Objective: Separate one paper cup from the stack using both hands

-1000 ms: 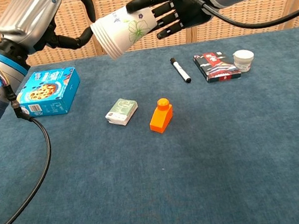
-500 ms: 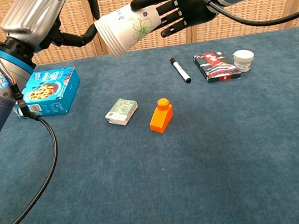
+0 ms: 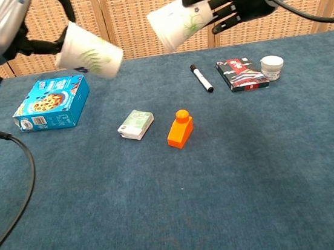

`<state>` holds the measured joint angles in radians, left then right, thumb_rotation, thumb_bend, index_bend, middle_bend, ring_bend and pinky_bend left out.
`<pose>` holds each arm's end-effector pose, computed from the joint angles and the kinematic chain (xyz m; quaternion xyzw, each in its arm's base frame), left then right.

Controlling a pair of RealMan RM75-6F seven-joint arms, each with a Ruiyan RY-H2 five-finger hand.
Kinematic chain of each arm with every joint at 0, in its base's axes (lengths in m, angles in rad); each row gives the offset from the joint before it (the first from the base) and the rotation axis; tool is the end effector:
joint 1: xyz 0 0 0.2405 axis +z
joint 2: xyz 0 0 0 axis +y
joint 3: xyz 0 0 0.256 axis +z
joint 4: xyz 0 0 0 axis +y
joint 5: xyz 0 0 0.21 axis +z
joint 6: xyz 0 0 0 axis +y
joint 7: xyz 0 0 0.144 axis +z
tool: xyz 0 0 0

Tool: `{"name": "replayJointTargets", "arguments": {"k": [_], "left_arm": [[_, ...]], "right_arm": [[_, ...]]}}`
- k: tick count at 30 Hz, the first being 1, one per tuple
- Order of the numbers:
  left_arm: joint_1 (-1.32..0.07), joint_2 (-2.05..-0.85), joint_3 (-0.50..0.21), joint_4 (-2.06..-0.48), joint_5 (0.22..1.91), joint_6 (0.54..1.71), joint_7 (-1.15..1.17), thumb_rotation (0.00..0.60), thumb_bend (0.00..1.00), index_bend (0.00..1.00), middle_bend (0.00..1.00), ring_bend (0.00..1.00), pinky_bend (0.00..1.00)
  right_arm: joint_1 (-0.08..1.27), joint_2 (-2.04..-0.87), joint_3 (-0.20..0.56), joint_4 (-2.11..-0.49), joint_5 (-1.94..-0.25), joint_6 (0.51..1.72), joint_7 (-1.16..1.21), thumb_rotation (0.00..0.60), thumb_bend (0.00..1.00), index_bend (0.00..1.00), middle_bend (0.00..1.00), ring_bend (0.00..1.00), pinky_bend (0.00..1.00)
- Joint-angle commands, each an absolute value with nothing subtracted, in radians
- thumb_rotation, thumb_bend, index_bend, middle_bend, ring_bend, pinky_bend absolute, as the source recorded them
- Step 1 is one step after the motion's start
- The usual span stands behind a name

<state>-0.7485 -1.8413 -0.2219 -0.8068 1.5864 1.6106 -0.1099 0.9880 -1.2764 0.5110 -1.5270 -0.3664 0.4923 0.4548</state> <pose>-0.1393 0.3657 0.0252 -0.6002 -0.1421 -0.6421 0.4553 -0.0666 -0.4362 0.0703 0.3656 -0.7852 0.4772 0.1485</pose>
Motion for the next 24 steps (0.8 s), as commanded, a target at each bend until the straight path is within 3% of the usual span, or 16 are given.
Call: {"name": "replayJointTargets", "arguments": {"k": [1,5,15,18,24], "left_arm": [[-0.723,-1.812,-0.205,-0.8,1.589,1.626,-0.124,0.6,0.52,0.67,0.0,0.0,0.0],[-0.689,-1.752,-0.166,-0.796,1.608,1.627,-0.136,0.6,0.52,0.67,0.0,0.0,0.0],[-0.652,-1.455,0.021,-0.833,1.715,1.454,-0.123,0.6,0.52,0.67,0.0,0.0,0.0],[-0.657,-1.416,0.067,-0.83,1.736,1.38,-0.125,0.6,0.52,0.67,0.0,0.0,0.0],[-0.663,-1.408,0.094,-0.825,1.738,1.299,-0.114,0.6,0.52,0.65,0.0,0.0,0.0]], "right_arm": [[0.959,-1.259,0.513,-1.515,-0.396,0.475,0.47,0.6,0.61,0.56,0.61,0.5,0.67],[0.933,-1.247,0.488,-1.509,-0.464,0.481,0.445,0.6,0.61,0.56,0.61,0.5,0.67],[0.88,-1.321,0.283,-1.42,-0.763,0.692,0.195,0.6,0.61,0.56,0.61,0.5,0.67],[0.859,-1.379,0.232,-1.342,-0.873,0.775,0.134,0.6,0.61,0.57,0.61,0.5,0.67],[0.84,-1.425,0.176,-1.251,-0.995,0.824,0.06,0.6,0.61,0.57,0.6,0.5,0.67]]}}
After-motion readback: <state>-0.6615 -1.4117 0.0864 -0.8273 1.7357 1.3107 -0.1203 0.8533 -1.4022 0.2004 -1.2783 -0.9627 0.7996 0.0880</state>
